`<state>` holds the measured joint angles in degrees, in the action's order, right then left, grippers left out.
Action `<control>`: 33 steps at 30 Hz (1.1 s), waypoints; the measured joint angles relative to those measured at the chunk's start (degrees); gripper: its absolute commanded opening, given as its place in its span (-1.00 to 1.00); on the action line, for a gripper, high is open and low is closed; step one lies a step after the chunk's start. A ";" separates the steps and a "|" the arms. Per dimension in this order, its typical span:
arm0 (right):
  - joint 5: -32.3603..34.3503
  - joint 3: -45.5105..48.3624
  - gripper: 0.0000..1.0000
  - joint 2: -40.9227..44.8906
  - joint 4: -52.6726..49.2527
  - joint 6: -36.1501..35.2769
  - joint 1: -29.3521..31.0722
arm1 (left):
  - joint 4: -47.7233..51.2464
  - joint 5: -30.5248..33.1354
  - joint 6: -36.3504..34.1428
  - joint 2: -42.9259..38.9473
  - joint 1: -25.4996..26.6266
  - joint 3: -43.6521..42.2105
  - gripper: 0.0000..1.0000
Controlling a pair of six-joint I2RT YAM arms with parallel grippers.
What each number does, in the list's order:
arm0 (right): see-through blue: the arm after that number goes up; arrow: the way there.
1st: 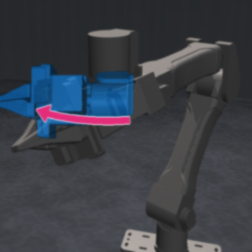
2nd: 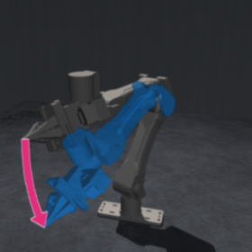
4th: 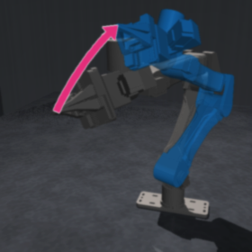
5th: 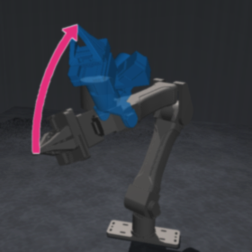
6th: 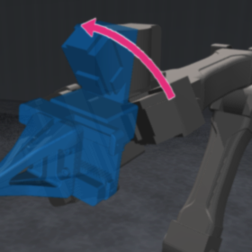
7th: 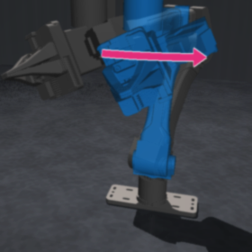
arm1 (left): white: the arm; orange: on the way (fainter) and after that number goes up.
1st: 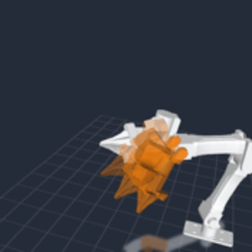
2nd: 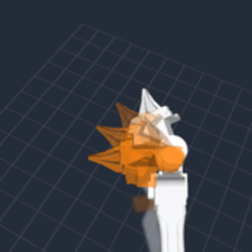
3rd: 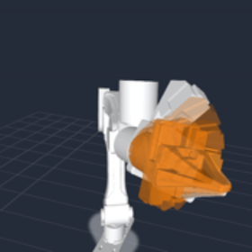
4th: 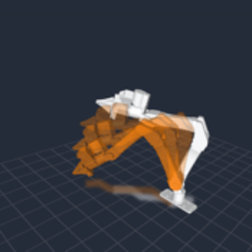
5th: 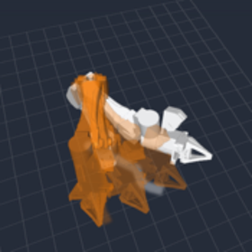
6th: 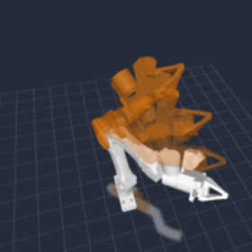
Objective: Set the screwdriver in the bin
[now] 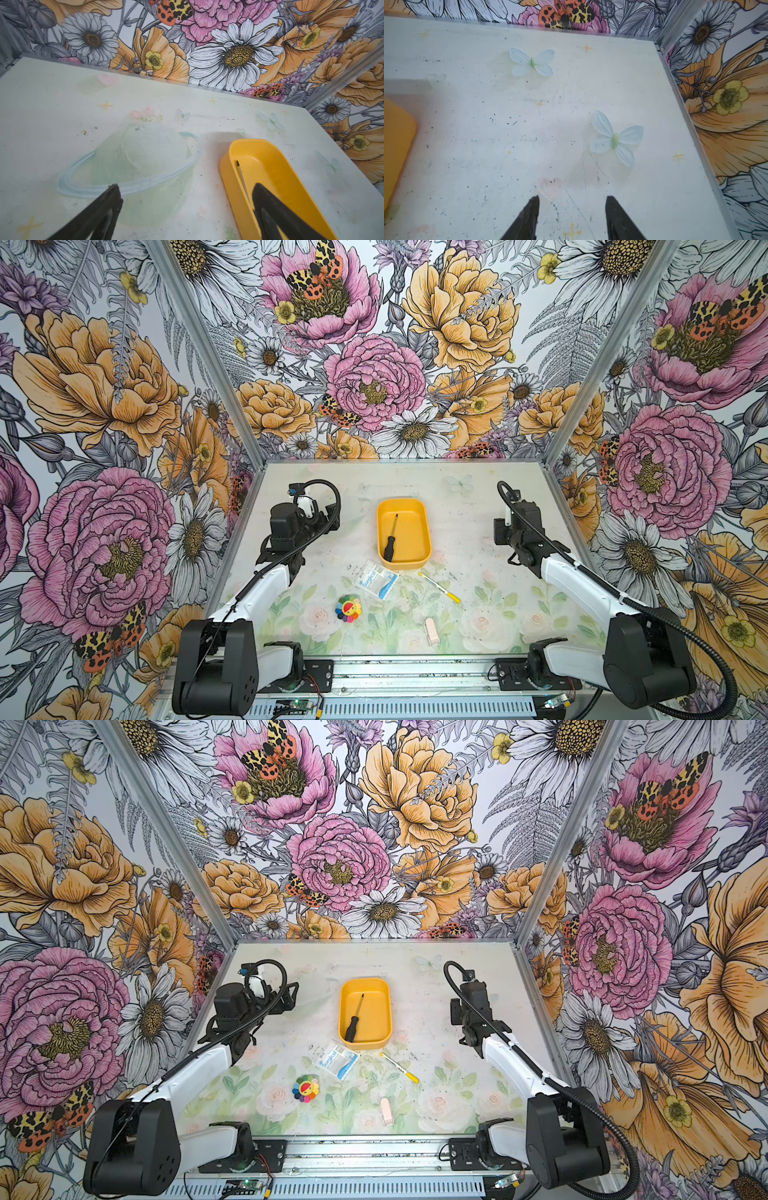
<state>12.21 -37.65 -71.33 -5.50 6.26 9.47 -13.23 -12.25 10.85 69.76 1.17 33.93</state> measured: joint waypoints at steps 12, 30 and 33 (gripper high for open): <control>0.46 18.03 0.07 -3.10 37.44 -2.43 -5.01 | -9.94 5.97 -7.19 -0.87 -3.93 -5.79 0.98; 0.00 17.92 0.09 -16.28 55.67 -3.78 -7.43 | -26.16 8.02 -8.37 6.97 -5.84 -12.00 0.98; 0.00 17.92 0.09 -16.31 55.78 -3.78 -7.43 | -29.86 7.80 -8.26 10.88 -6.32 -12.37 0.97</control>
<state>12.21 -19.73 -87.64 50.28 2.48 2.04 -43.09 -4.45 2.59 80.64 -5.15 21.56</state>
